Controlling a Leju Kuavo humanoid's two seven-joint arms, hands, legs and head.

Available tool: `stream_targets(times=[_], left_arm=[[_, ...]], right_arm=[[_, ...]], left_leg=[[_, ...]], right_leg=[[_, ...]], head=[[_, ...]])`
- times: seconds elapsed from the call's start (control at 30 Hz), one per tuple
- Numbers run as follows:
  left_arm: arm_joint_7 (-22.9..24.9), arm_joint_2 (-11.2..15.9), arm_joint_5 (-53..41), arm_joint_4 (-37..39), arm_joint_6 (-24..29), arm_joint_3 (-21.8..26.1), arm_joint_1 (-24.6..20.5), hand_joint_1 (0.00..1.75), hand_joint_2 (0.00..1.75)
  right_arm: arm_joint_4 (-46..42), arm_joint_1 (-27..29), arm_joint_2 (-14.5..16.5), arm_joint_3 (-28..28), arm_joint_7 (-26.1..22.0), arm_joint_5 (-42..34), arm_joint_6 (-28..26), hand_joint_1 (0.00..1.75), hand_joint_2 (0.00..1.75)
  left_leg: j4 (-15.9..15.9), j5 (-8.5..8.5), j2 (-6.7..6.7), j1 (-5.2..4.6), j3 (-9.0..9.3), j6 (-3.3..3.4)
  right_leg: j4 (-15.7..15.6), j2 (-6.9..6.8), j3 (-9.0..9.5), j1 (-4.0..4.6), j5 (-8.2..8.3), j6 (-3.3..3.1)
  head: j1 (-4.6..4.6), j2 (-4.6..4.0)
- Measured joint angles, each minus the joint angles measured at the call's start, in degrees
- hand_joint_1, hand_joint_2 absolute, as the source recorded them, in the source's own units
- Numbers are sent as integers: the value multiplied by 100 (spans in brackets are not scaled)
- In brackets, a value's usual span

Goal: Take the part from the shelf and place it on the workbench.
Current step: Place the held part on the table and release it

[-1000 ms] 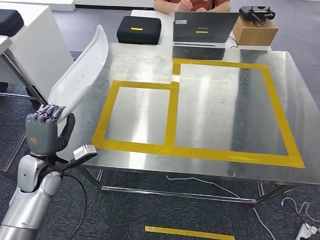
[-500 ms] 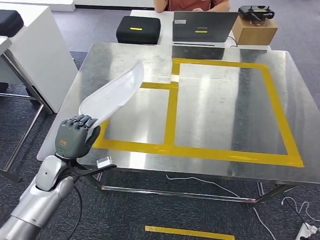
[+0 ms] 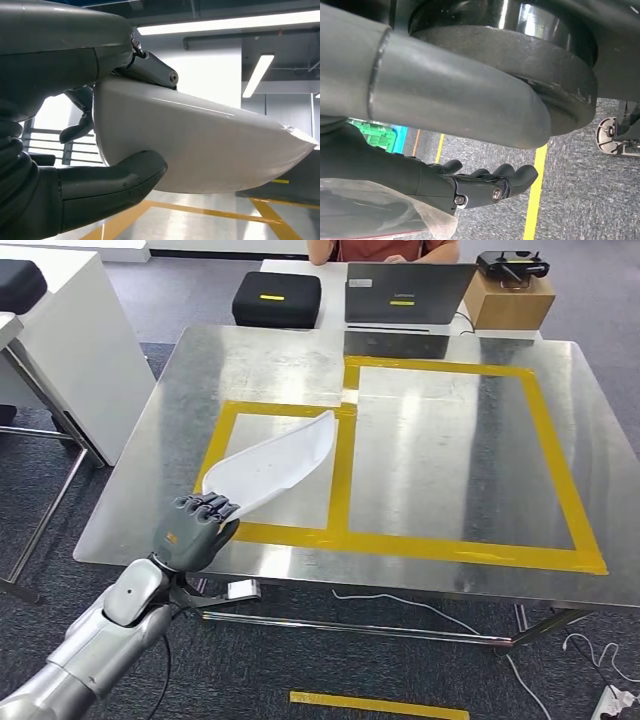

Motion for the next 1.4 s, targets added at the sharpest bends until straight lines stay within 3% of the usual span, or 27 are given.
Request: stream_targets(times=[0.5,0.53,0.63,0.67,0.7,0.83,1.4], left_arm=[[-45,-35,-206,172,3,-413,-2,175,175],[-50,-40,-193,172,3,-422,-4,131,131],[-70,-52,-169,155,6,-410,-4,0,131],[-91,-57,-170,134,7,-387,-2,0,175],[-118,-64,-166,111,8,-356,0,0,175],[-201,-98,-47,79,9,-272,-2,0,0],[-246,-119,115,102,9,-87,-31,0,0]], right_arm=[[0,2,0,0,0,11,2,0,0],[0,3,0,0,0,11,2,0,0],[0,4,0,0,-3,11,2,0,0],[0,5,0,0,-6,11,2,0,0],[0,6,0,0,-8,11,3,0,0],[0,9,1,0,-19,11,7,0,0],[0,12,0,-8,-36,13,9,0,0]], left_leg=[[0,0,0,0,0,0],[0,0,0,0,0,0],[0,0,0,0,0,0],[0,0,0,0,0,0],[0,0,0,0,0,0],[0,0,0,0,1,0],[0,0,-1,2,1,0]], right_leg=[[0,0,0,0,0,0],[0,0,0,0,0,0],[0,0,1,0,0,0],[0,-1,1,0,0,0],[0,-1,1,1,0,0],[0,-1,1,1,0,0],[0,-1,2,0,0,0]], head=[[0,0],[0,0],[0,0],[0,0],[0,0],[0,0],[0,0]])
